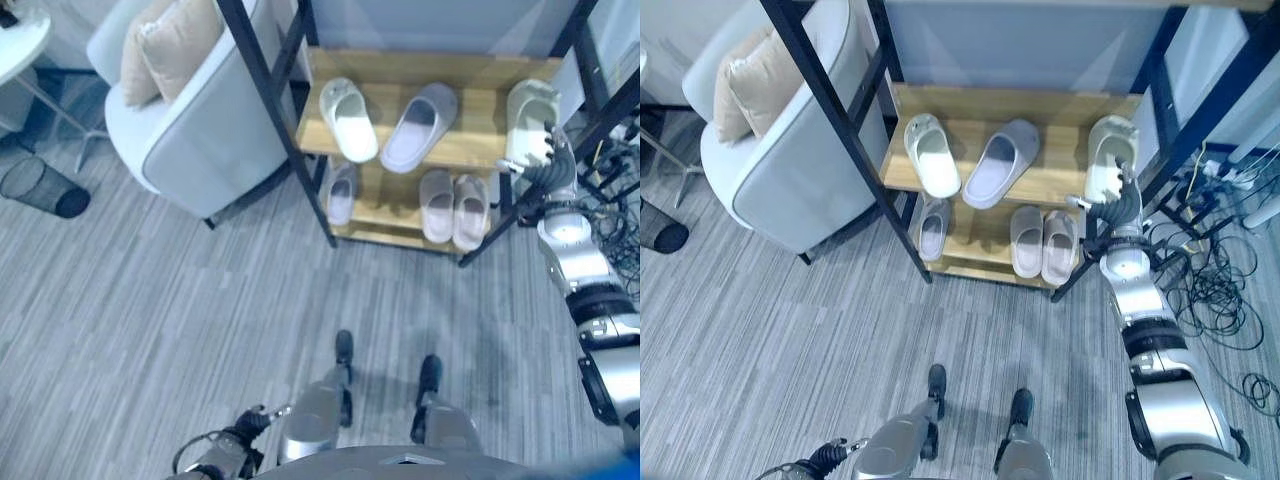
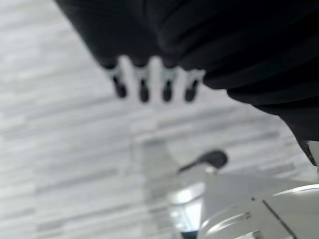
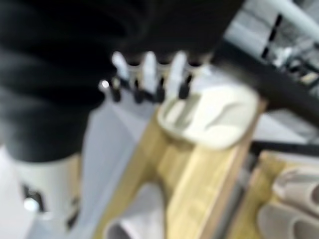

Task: Arrange the slippers neatly on the shoe rack.

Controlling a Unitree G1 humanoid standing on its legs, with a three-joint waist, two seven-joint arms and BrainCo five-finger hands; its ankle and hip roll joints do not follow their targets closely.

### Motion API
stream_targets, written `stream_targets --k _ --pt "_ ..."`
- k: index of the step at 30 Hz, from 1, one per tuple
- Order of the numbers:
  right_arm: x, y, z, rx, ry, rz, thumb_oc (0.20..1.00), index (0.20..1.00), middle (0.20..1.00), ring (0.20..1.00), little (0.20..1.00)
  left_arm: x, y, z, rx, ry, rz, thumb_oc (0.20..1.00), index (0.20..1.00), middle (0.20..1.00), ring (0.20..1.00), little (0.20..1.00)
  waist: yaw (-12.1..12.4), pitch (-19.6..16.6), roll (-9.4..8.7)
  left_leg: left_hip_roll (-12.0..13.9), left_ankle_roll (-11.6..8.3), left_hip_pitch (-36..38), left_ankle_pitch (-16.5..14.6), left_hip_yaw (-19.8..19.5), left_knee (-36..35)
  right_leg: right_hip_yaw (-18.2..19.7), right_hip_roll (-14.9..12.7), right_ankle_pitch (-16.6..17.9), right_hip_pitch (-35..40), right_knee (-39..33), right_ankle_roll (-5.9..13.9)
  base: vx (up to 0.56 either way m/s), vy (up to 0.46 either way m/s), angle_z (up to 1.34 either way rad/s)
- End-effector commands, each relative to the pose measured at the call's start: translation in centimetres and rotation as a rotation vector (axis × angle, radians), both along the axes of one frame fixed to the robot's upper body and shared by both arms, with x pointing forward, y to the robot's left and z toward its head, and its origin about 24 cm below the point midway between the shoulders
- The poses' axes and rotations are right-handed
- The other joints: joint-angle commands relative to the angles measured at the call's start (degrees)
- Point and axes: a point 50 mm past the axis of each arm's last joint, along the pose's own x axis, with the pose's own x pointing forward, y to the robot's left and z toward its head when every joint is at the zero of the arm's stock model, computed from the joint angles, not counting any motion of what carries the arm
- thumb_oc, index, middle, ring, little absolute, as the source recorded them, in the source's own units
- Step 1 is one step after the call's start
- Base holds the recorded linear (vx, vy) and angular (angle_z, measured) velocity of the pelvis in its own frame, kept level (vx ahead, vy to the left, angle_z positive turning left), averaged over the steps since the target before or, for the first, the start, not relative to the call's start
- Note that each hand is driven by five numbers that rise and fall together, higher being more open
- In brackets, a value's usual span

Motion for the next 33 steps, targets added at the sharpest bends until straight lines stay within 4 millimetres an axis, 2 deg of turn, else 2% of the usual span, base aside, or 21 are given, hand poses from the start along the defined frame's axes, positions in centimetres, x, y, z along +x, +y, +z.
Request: stream_targets --k 1,3,4,5,6,7,10,11,12,14,16,22,25,29,33 --pt "0.8 2.2 7.8 -0.039 -0.27 0.073 1.0 1.0 1.0 1.0 1.0 4.0 -0.6 1.3 0.002 -0.132 -0.028 1.0 1.0 1.0 1.0 1.0 0.9 2.4 -3.12 0.7 -0.45 -3.6 -10.8 -4.0 11.0 0.9 -5.6 -6.2 -1.0 7.8 2.84 0.0 0.0 0.0" --pt "1.0 2.3 9.6 -0.046 -0.313 0.058 1.0 1.0 1.0 1.0 1.0 4.5 -0.9 1.5 0.0 -0.152 -0.048 1.0 1.0 1.0 1.0 1.0 1.3 2.8 -2.97 0.7 -0.6 -4.1 -10.7 -4.2 11.0 1.0 -5.6 -6.2 -1.4 7.8 2.84 0.01 0.001 0.02" --pt "1.0 2.4 9.6 -0.047 -0.314 0.058 1.0 1.0 1.0 1.0 1.0 4.5 -0.9 1.5 0.0 -0.153 -0.048 1.0 1.0 1.0 1.0 1.0 1.3 2.9 -2.95 0.7 -0.6 -4.2 -10.7 -4.2 11.0 1.0 -5.6 -6.2 -1.5 7.8 2.83 0.03 0.001 0.05" --pt "1.2 2.0 11.3 -0.056 -0.348 0.028 1.0 1.0 1.0 1.0 1.0 5.0 -1.0 1.7 0.0 -0.173 -0.061 1.0 1.0 1.0 1.0 1.0 1.5 3.2 -2.85 0.7 -0.74 -4.7 -10.5 -4.4 11.0 1.0 -5.6 -6.2 -1.9 7.7 2.82 0.02 0.004 0.06" --pt "1.2 2.0 11.3 -0.056 -0.348 0.028 1.0 1.0 1.0 1.0 1.0 5.0 -1.0 1.7 0.0 -0.173 -0.06 1.0 1.0 1.0 1.0 1.0 1.5 3.2 -2.84 0.7 -0.74 -4.7 -10.5 -4.4 11.0 1.0 -5.6 -6.2 -1.9 7.7 2.82 0.03 0.0 0.1" --pt "1.3 1.3 12.7 -0.067 -0.368 -0.02 1.0 1.0 1.0 1.0 1.0 5.4 -1.1 1.9 0.003 -0.187 -0.071 1.0 1.0 1.0 1.0 1.0 1.8 3.6 -2.82 0.7 -0.85 -5.3 -10.2 -4.7 10.7 0.9 -5.5 -6.2 -2.4 7.7 2.85 0.01 -0.004 0.1" --pt "1.4 0.5 14.0 -0.089 -0.377 -0.065 1.0 1.0 1.0 1.0 1.0 5.9 -1.2 2.1 0.003 -0.205 -0.081 1.0 1.0 1.0 1.0 1.0 2.1 3.8 -2.72 0.6 -0.96 -5.9 -9.9 -4.9 10.4 0.7 -5.4 -6.1 -3.0 7.6 2.87 0.03 -0.006 0.1" --pt "1.4 -0.4 14.7 -0.082 -0.378 -0.109 1.0 1.0 1.0 1.0 1.0 6.3 -1.3 2.3 0.007 -0.219 -0.09 1.0 1.0 1.0 1.0 1.0 2.3 4.0 -2.68 0.6 -1.07 -6.5 -9.5 -5.2 9.8 0.5 -5.4 -6.0 -3.6 7.4 2.91 0.03 -0.006 0.07" --pt "1.4 -0.4 14.7 -0.082 -0.379 -0.108 1.0 1.0 1.0 1.0 1.0 6.3 -1.3 2.3 0.006 -0.22 -0.09 1.0 1.0 1.0 1.0 1.0 2.3 4.0 -2.66 0.6 -1.07 -6.6 -9.4 -5.2 9.8 0.5 -5.4 -6.0 -3.7 7.4 2.91 0.04 -0.009 0.03" --pt "1.3 -2.0 15.6 -0.035 -0.376 -0.18 1.0 1.0 1.0 1.0 1.0 6.6 -1.3 2.4 0.018 -0.222 -0.103 1.0 1.0 1.0 1.0 1.0 2.6 4.3 -2.51 0.3 -1.28 -7.5 -8.8 -5.7 9.0 -0.1 -5.4 -5.9 -4.3 7.1 2.97 0.05 0.005 0.1" --pt "1.3 -2.1 15.8 -0.027 -0.374 -0.193 1.0 1.0 1.0 1.0 1.0 6.7 -1.4 2.4 0.024 -0.224 -0.105 1.0 1.0 1.0 1.0 1.0 2.5 4.5 -2.41 0.3 -1.35 -8.1 -8.5 -5.9 8.4 -0.4 -5.3 -5.7 -4.7 6.8 3.0 0.05 0.009 0.18" --pt "1.2 -2.1 16.5 0.007 -0.414 -0.216 1.0 1.0 1.0 1.0 1.0 7.0 -1.7 2.5 0.03 -0.232 -0.102 1.0 1.0 1.0 1.0 1.0 2.6 4.9 -2.57 -0.1 -1.42 -9.5 -8.0 -6.3 7.7 -0.7 -5.2 -5.0 -5.9 5.8 3.19 0.03 0.014 0.04" --pt "1.0 -1.3 17.1 0.014 -0.456 -0.192 1.0 1.0 1.0 1.0 1.0 7.5 -1.8 2.7 0.033 -0.246 -0.093 1.0 1.0 1.0 1.0 1.0 2.7 5.4 -3.02 -0.3 -1.4 -10.4 -8.1 -6.5 7.7 -0.6 -5.1 -4.7 -6.3 5.2 3.25 0.0 0.0 0.0" --pt "0.3 0.7 17.9 -0.058 -0.542 -0.134 1.0 1.0 1.0 1.0 1.0 8.3 -1.8 3.1 0.037 -0.271 -0.085 1.0 1.0 1.0 1.0 1.0 2.6 6.1 -3.8 -0.5 -1.53 -11.6 -8.3 -6.7 8.3 -0.6 -5.1 -4.6 -6.8 4.9 3.2 0.0 0.0 0.0" --pt "0.3 0.8 17.9 -0.079 -0.543 -0.147 1.0 1.0 1.0 1.0 1.0 8.6 -1.8 3.3 0.04 -0.285 -0.093 1.0 1.0 1.0 1.0 1.0 2.7 6.5 -4.25 -0.7 -1.49 -12.4 -8.5 -7.0 8.7 -0.6 -5.1 -4.6 -7.3 5.1 3.17 0.0 0.004 0.04"
